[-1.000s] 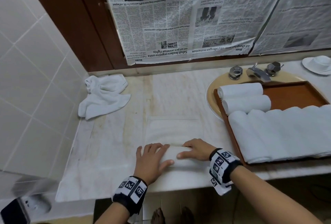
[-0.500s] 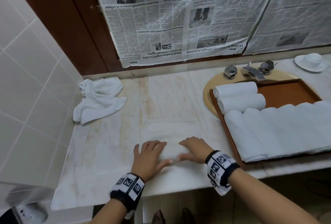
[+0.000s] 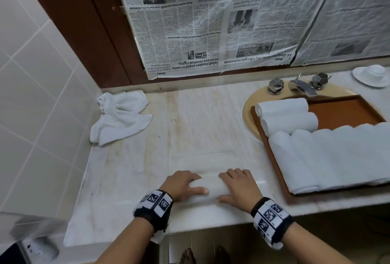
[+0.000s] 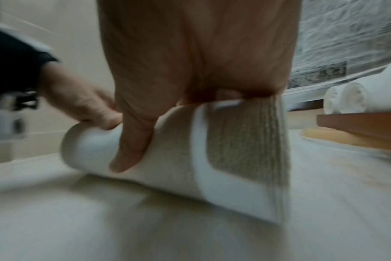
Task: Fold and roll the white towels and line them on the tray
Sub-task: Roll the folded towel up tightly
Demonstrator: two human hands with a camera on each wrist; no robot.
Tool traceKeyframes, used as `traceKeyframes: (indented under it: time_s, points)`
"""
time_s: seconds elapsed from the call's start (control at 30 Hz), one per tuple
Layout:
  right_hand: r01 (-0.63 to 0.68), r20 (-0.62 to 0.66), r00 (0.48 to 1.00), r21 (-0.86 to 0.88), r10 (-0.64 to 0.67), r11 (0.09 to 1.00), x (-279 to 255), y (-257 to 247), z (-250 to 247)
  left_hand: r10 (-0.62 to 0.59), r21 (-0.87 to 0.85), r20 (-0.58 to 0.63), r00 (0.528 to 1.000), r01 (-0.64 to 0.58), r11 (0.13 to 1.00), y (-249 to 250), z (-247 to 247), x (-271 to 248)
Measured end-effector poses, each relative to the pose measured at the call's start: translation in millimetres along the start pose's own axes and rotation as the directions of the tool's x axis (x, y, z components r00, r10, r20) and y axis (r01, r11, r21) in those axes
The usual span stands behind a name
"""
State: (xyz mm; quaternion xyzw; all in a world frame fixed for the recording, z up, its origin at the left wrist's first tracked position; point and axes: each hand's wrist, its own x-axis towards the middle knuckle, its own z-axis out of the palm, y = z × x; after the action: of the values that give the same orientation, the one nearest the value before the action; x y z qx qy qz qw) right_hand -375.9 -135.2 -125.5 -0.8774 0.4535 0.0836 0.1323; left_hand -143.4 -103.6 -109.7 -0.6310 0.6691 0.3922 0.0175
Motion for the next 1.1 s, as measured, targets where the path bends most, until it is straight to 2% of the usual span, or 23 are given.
traceKeyframes:
  time_s: [0.07,0.17,0.27,0.33,0.43,0.5,0.57,0.63,0.8,0.9,1.0,1.1]
  points:
    - [-0.005,0.116,0.993,0.070,-0.004,0.998,11.9,6.8,-13.8,-0.023,0.136,-0.105,0.994,0.037,0.990,2.7,7.6,-5.3]
    - [-0.024,0.253,0.967,0.168,-0.019,0.986,29.4,14.8,-28.7,-0.052,0.275,-0.310,0.949,0.142,0.951,12.2,26.3,-16.7]
    - [-0.051,0.313,0.950,0.191,-0.012,0.980,38.5,18.9,-34.5,-0.072,0.300,-0.367,0.927,0.191,0.935,14.9,37.0,-19.3]
    - [-0.034,0.265,0.964,0.139,-0.004,0.990,35.6,16.8,-33.4,-0.077,0.238,-0.337,0.938,0.165,0.957,8.8,31.7,-13.8]
    - [-0.006,0.011,1.000,0.044,0.005,0.999,20.1,8.6,-21.8,-0.088,0.096,-0.244,0.966,0.114,0.989,-2.1,12.3,1.6]
    - [0.015,-0.127,0.992,0.000,-0.015,1.000,12.3,1.9,-11.7,-0.100,0.036,-0.162,0.982,0.108,0.994,-6.6,0.6,10.9]
    - [0.023,-0.178,0.984,-0.022,-0.027,0.999,11.9,-2.1,-2.5,-0.128,0.004,-0.072,0.989,0.128,0.992,-8.1,-6.8,16.6]
    - [0.026,-0.149,0.988,-0.063,-0.035,0.998,16.9,-2.3,-1.7,-0.157,0.003,-0.049,0.986,0.157,0.988,-4.8,-8.7,17.1]
    - [0.027,0.085,0.996,0.048,-0.031,0.998,37.9,8.6,-27.2,-0.093,0.300,-0.269,0.959,0.176,0.937,18.1,25.1,-9.2]
    - [0.023,0.228,0.973,0.110,-0.048,0.994,41.0,11.6,-33.1,-0.085,0.321,-0.331,0.940,0.197,0.926,16.3,46.0,-18.6]
    - [0.002,0.217,0.975,0.157,-0.036,0.988,30.0,10.5,-28.1,-0.067,0.243,-0.258,0.964,0.132,0.961,3.9,34.4,-11.2]
    - [0.031,0.063,0.997,0.045,-0.033,0.999,7.0,6.0,-13.4,-0.077,0.146,-0.082,0.994,0.089,0.985,-0.4,13.1,-0.4]
